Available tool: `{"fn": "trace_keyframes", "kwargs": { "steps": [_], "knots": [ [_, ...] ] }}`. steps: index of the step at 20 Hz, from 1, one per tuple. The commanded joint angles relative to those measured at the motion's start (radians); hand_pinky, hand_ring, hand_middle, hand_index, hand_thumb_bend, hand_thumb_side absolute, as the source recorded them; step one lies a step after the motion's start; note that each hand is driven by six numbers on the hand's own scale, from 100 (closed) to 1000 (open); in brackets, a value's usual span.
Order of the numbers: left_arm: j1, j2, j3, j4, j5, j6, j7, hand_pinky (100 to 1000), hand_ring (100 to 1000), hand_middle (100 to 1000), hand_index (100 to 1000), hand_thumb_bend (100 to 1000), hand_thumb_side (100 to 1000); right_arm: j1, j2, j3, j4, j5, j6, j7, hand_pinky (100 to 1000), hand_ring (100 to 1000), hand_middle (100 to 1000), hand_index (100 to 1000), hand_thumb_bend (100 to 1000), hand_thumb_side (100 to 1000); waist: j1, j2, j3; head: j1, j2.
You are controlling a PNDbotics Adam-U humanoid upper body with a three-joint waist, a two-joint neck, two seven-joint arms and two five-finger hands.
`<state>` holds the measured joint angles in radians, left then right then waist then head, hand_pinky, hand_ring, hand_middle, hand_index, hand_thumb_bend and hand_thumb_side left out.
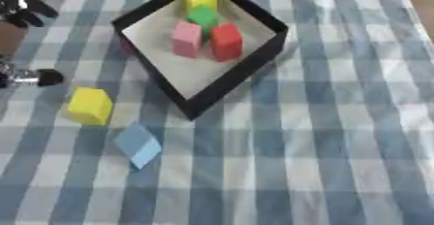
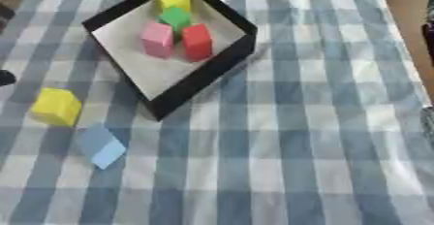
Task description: Pick up objects on the table and place them in the box.
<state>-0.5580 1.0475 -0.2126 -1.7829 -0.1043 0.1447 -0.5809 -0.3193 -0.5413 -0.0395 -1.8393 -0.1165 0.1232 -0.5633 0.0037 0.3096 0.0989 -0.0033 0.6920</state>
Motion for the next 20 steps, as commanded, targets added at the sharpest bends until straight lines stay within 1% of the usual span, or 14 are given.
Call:
{"fn": "trace_keyframes", "kwargs": {
  "steps": [1,4,6,7,10,13,17,20],
  "knots": [
    [-0.031,0.045,-0.011,-0.013,0.016,0.001,-0.049,869,837,847,867,658,304,-0.005,-0.030,-0.003,-0.013,0.000,0.002,0.001,796,800,706,842,100,595,0.014,-0.044,-0.001,0.009,0.005],
    [-0.049,0.046,-0.026,-0.013,0.027,-0.001,-0.079,878,846,858,872,649,311,-0.002,-0.030,-0.003,-0.010,0.000,0.004,0.001,796,800,705,832,100,597,0.014,-0.045,-0.001,0.012,0.007],
    [-0.054,0.048,-0.028,-0.019,0.044,-0.017,-0.112,885,853,861,874,684,344,-0.001,-0.030,-0.003,-0.008,-0.001,0.005,-0.001,796,799,704,829,100,597,0.015,-0.045,-0.001,0.014,0.010],
    [-0.057,0.049,-0.025,-0.022,0.051,-0.028,-0.134,882,850,858,873,686,351,0.000,-0.030,-0.003,-0.008,-0.001,0.005,-0.001,796,799,704,829,100,598,0.016,-0.045,-0.001,0.013,0.011],
    [-0.066,0.053,-0.013,-0.029,0.079,-0.065,-0.184,877,846,852,868,679,357,0.002,-0.031,-0.002,-0.006,0.000,0.007,-0.001,796,799,704,827,100,599,0.018,-0.045,0.002,0.011,0.014],
    [-0.073,0.054,-0.017,-0.033,0.101,-0.082,-0.217,870,840,847,868,665,363,0.003,-0.030,-0.001,-0.004,0.001,0.008,-0.002,796,799,704,827,100,599,0.018,-0.044,0.004,0.013,0.016],
    [-0.066,0.060,-0.036,-0.045,0.110,-0.084,-0.221,860,829,804,870,655,352,0.002,-0.028,0.000,-0.005,0.002,0.007,-0.001,796,799,703,826,100,599,0.016,-0.043,0.001,0.017,0.014],
    [-0.055,0.068,-0.055,-0.049,0.100,-0.075,-0.186,858,828,819,873,663,350,0.002,-0.027,0.003,-0.006,0.003,0.008,0.001,796,798,703,826,100,600,0.016,-0.041,-0.001,0.016,0.013]
  ]
}}
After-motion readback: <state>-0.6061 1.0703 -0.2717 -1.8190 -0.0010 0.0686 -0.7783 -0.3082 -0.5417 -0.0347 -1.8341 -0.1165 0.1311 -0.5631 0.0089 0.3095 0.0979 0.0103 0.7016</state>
